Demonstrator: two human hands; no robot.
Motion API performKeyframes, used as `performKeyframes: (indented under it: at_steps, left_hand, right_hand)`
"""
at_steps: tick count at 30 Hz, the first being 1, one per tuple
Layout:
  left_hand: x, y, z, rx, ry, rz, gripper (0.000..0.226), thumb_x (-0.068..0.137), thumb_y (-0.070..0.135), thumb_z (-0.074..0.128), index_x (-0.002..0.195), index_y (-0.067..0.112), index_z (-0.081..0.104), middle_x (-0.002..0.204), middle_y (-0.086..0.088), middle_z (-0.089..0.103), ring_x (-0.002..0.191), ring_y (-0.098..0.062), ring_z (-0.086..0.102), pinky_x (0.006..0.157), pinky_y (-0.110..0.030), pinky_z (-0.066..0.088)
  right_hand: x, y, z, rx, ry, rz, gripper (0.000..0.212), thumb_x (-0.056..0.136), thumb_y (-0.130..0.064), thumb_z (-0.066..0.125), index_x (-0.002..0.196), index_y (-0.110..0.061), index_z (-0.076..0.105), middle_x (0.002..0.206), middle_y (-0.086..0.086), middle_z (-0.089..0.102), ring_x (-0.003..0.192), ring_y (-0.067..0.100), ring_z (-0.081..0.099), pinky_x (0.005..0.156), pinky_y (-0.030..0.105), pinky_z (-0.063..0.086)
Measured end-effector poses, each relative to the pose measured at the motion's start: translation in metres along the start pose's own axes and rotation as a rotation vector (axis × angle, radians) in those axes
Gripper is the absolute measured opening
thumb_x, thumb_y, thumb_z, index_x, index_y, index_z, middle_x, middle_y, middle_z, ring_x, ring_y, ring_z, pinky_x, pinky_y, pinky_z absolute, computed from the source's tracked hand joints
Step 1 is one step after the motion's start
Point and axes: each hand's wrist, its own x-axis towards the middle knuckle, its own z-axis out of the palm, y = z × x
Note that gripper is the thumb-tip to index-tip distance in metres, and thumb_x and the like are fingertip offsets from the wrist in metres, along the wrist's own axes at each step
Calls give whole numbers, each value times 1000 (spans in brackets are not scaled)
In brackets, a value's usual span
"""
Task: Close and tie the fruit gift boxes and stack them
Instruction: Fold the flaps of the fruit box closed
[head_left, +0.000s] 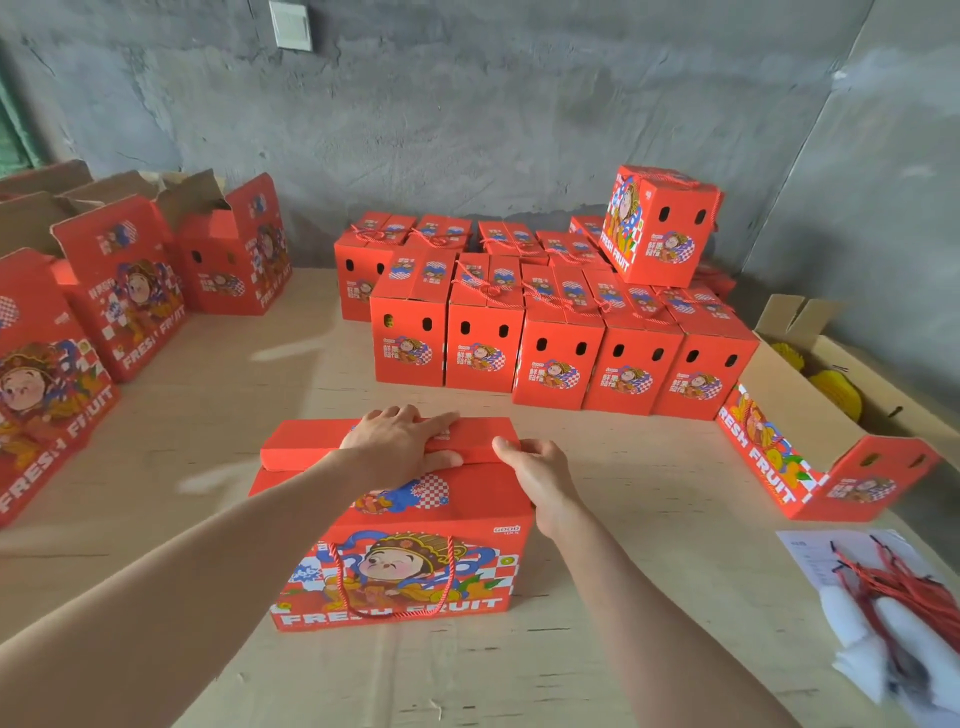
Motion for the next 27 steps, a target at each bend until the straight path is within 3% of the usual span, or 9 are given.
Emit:
performKeyframes:
  at_steps: [3,6,9,12,16,19,22,24,27]
  left_hand:
    - [-5,-9,-13,-12,-2,45,99,72,84,36,151,32,7,144,-2,41,131,-24,40,112,-44,24]
    - [-14,-35,-33,-9,18,45,104,66,77,61,148,32,17,140,4,46,124,-19,46,107,-39,32]
    - [-25,-74,-47,-81,25,-92,55,83,51,63,130,26,49,120,1,61,100,-20,59,83,-31,49]
    - [-36,-94,-46,-67,161,-162,19,96,26,47,97,16,64,95,-5,64,86,-26,60,74,-35,51]
    - [-41,-88,-39,85,172,-178,21,96,17,38,102,14,58,98,-9,63,89,-29,61,69,-33,47]
    - [-50,-80,-43,98,123,-228,21,98,20,38,108,12,55,104,-11,61,94,-32,61,68,-34,45]
    - [-61,-57,-48,53,24,-261,24,92,11,41,113,6,51,111,-13,59,101,-33,60,68,-32,43]
    - [-67,-44,-56,-12,-26,-285,27,92,7,39,117,3,48,115,-15,58,102,-33,60,70,-32,43]
    - [-76,-35,-66,-211,-105,-298,57,91,4,34,146,8,18,94,-11,57,73,-27,59,57,-28,47]
  right_hand:
    - [-7,1,-12,-219,15,-150,64,88,-50,60,135,-11,40,136,5,48,117,21,51,89,27,40]
    - [-29,7,-18,-395,206,-542,49,91,-40,59,127,-9,51,130,5,54,121,20,50,92,19,33]
    - [-61,26,-3,-662,300,-1020,19,88,-28,65,97,-11,67,100,5,62,98,23,58,85,28,42]
    - [-81,42,19,-918,158,-1193,25,73,-29,81,92,-17,71,86,1,62,76,19,61,61,25,51]
    - [-66,33,21,-972,88,-1038,21,71,-15,83,90,-14,74,84,4,62,74,23,61,52,32,53]
    - [-41,25,15,-978,74,-850,33,94,-8,55,124,-18,64,119,3,55,106,22,54,82,32,51]
    - [-21,-3,16,-976,-34,-670,42,97,-3,39,134,-15,55,142,8,44,128,20,43,102,23,31]
    - [-18,-19,27,-1006,-141,-505,44,99,-23,38,141,-12,46,154,14,29,142,24,26,110,27,23]
    - [-26,-14,57,-1096,-134,-252,87,89,-64,40,150,-6,20,158,20,2,142,37,21,110,45,28]
